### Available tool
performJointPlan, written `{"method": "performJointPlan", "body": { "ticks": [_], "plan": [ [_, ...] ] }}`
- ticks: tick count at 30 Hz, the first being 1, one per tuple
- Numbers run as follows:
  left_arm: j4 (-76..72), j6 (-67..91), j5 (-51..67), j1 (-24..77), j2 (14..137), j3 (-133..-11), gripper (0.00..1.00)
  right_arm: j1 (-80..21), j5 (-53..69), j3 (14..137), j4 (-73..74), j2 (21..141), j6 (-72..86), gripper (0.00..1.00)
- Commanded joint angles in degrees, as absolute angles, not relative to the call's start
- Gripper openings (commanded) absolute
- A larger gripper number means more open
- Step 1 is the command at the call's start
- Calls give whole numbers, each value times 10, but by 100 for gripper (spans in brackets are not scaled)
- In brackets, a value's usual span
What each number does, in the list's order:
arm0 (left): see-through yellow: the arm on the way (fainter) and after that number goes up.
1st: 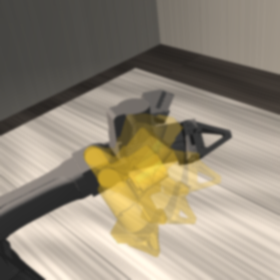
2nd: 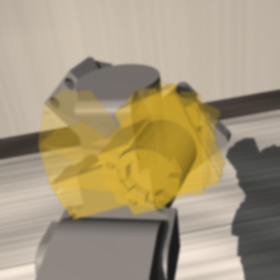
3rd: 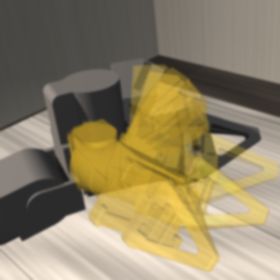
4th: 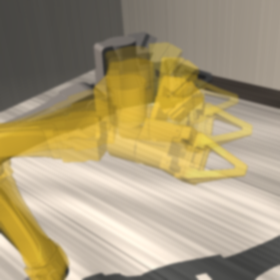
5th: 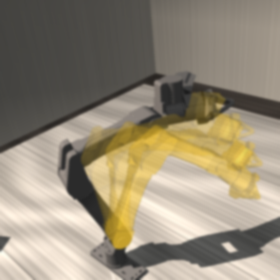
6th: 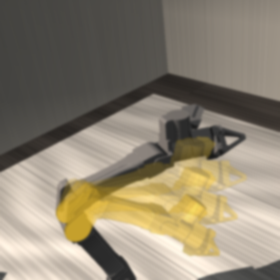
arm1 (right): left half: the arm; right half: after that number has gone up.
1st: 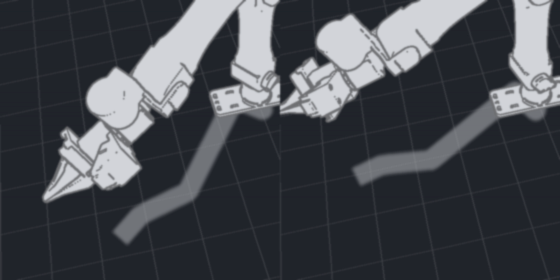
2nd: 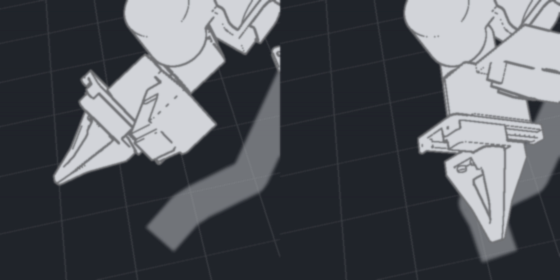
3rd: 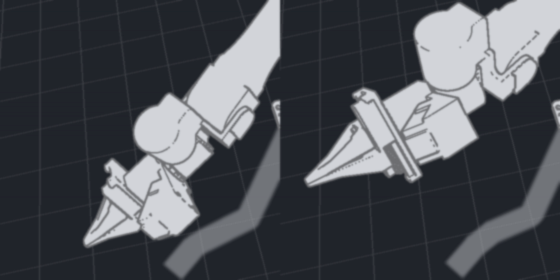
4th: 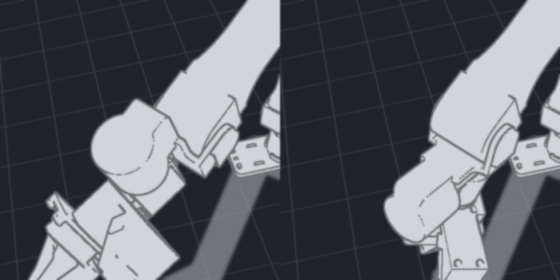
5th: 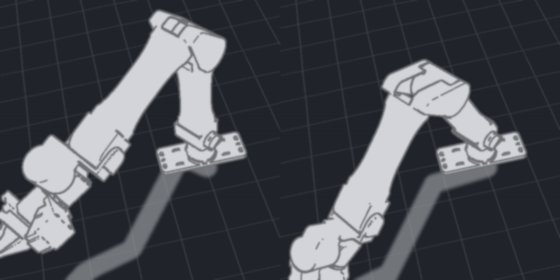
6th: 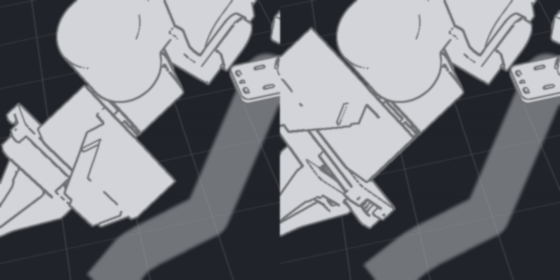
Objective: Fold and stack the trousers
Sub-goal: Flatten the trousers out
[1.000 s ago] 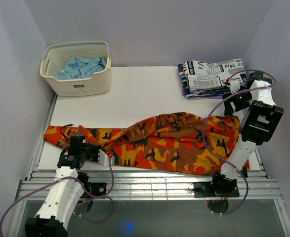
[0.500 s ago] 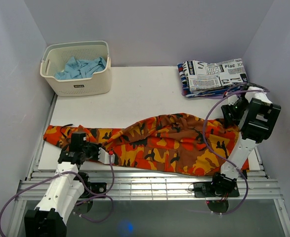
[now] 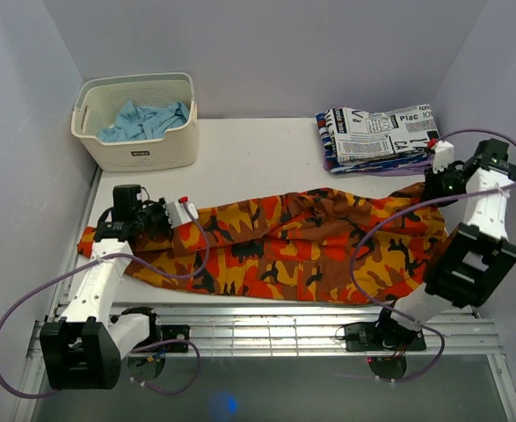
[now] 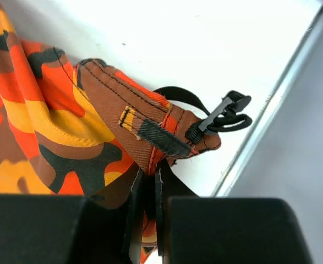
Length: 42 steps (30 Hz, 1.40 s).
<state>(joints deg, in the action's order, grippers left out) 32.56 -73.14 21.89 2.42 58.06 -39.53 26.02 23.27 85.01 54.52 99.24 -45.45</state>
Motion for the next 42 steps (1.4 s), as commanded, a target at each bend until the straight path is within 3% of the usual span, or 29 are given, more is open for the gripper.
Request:
{"method": "performJointPlan", "body": {
  "ticks": [1, 3, 6, 9, 10, 11, 12, 13, 14, 17, 18, 21, 24, 30, 31, 33, 38, 39, 40, 42],
  "plan": [
    [332, -602, 254, -57, 604, -488, 0, 311, 316, 707, 471, 815, -627, 8],
    [356, -625, 294, -116, 599, -493, 0, 350, 321, 591, 427, 731, -742, 8],
    [352, -777, 295, -176, 539, -395, 0, 394, 306, 429, 342, 631, -895, 8],
    [360, -916, 263, -221, 519, -278, 0, 422, 253, 363, 312, 643, -996, 8],
    [374, -931, 281, -221, 533, -281, 0, 422, 224, 390, 340, 676, -984, 32],
    [380, -934, 289, -221, 534, -286, 0, 422, 221, 411, 366, 682, -972, 68],
    [393, -943, 302, -221, 531, -293, 0, 422, 223, 443, 400, 691, -953, 85],
    [404, -963, 312, -221, 524, -294, 4, 422, 243, 514, 478, 710, -925, 95],
    [409, -976, 313, -221, 519, -290, 7, 422, 253, 543, 510, 719, -918, 98],
    [410, -1011, 314, -221, 491, -273, 21, 412, 292, 626, 593, 753, -886, 93],
    [410, -1016, 316, -221, 482, -271, 45, 404, 294, 672, 642, 780, -866, 93],
    [417, -1005, 334, -221, 463, -278, 66, 359, 283, 722, 684, 832, -816, 95],
    [447, -957, 358, -221, 474, -320, 72, 307, 256, 739, 674, 878, -759, 100],
    [497, -777, 382, -221, 538, -441, 76, 255, 229, 800, 655, 992, -615, 99],
    [511, -733, 388, -221, 549, -458, 77, 249, 219, 810, 655, 1020, -607, 98],
    [532, -696, 393, -221, 576, -490, 91, 241, 207, 816, 657, 1045, -615, 98],
    [597, -598, 406, -240, 710, -613, 93, 222, 210, 817, 660, 1065, -678, 97],
    [632, -591, 412, -248, 737, -634, 92, 218, 210, 817, 670, 1065, -698, 90],
    [650, -585, 418, -272, 764, -681, 92, 214, 209, 817, 678, 1063, -707, 72],
    [713, -587, 432, -301, 850, -732, 92, 207, 209, 816, 682, 1046, -727, 51]
  ]
}}
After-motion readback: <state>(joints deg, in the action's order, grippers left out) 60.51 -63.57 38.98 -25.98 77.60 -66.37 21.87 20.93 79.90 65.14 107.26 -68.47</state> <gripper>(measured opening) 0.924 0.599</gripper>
